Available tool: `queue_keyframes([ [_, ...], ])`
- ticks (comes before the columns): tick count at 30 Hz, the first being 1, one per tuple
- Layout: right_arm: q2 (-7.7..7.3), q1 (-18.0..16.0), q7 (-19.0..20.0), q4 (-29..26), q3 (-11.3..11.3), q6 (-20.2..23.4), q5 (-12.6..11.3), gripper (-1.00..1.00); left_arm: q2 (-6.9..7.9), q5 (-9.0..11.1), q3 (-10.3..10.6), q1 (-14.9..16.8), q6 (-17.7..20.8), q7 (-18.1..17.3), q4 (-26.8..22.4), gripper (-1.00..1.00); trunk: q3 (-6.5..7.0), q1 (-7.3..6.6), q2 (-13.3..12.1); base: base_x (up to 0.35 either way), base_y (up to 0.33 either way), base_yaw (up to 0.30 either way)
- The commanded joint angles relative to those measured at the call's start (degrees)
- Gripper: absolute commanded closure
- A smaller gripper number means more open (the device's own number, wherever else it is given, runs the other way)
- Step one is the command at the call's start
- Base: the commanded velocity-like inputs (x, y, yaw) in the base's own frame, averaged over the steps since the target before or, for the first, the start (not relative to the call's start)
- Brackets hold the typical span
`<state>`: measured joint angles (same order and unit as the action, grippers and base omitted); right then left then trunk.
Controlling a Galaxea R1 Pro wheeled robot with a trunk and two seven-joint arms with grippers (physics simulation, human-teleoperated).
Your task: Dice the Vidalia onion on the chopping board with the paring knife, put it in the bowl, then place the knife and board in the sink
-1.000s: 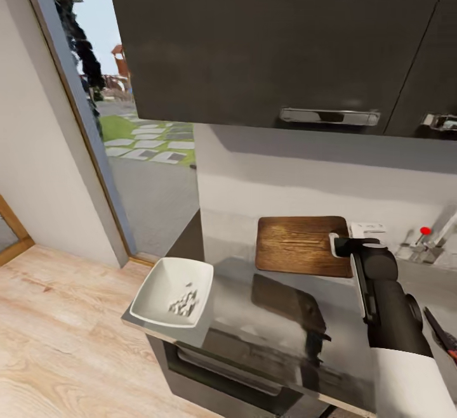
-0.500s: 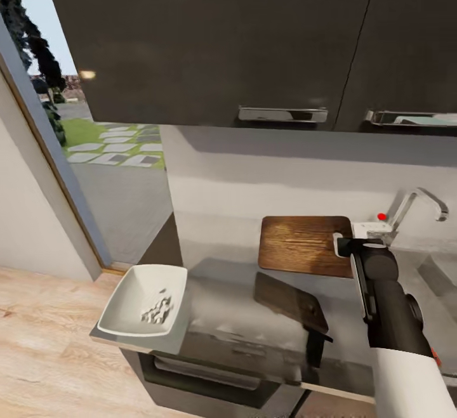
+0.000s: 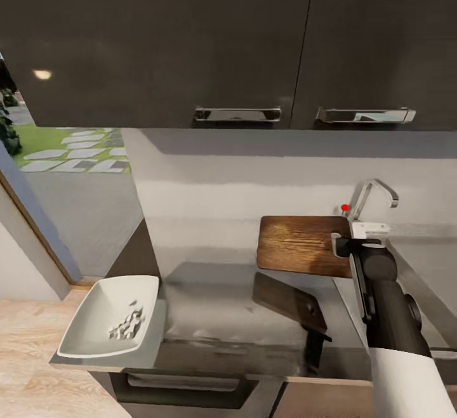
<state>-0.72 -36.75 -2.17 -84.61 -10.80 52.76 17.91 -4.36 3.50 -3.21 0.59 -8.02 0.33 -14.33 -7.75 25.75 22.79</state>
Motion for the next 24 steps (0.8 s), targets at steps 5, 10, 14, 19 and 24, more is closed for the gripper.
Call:
queue_keyframes([
  [5,0.01,-0.1,-0.2,0.0,0.0,0.2,-0.2,1.0,0.41,0.4,-0.1,0.0,-0.2,0.0,0.5,-1.0,-0.12,0.03,0.1,0.004,0.0,-0.281],
  [10,0.08,-0.1,-0.2,0.0,0.0,0.2,-0.2,1.0,2.25,0.4,-0.1,0.0,-0.1,0.0,1.2,-1.0,-0.12,0.03,0.1,0.001,0.0,-0.281],
  [14,0.1,-0.1,-0.2,0.0,0.0,0.2,-0.2,1.0,4.87,0.4,-0.1,0.0,0.2,0.5,4.6,-1.0,-0.12,0.03,0.1,0.0,0.0,-0.281],
  [19,0.11,-0.1,-0.3,0.0,0.0,0.2,-0.2,1.0,8.57,0.4,-0.1,0.0,5.6,2.5,8.6,-1.0,-0.12,0.03,0.1,0.0,0.0,-0.281],
  [24,0.11,-0.1,-0.3,0.0,0.0,0.2,-0.2,1.0,9.76,0.4,-0.1,0.0,11.6,2.4,9.0,-1.0,-0.12,0.03,0.1,0.0,0.0,-0.281],
])
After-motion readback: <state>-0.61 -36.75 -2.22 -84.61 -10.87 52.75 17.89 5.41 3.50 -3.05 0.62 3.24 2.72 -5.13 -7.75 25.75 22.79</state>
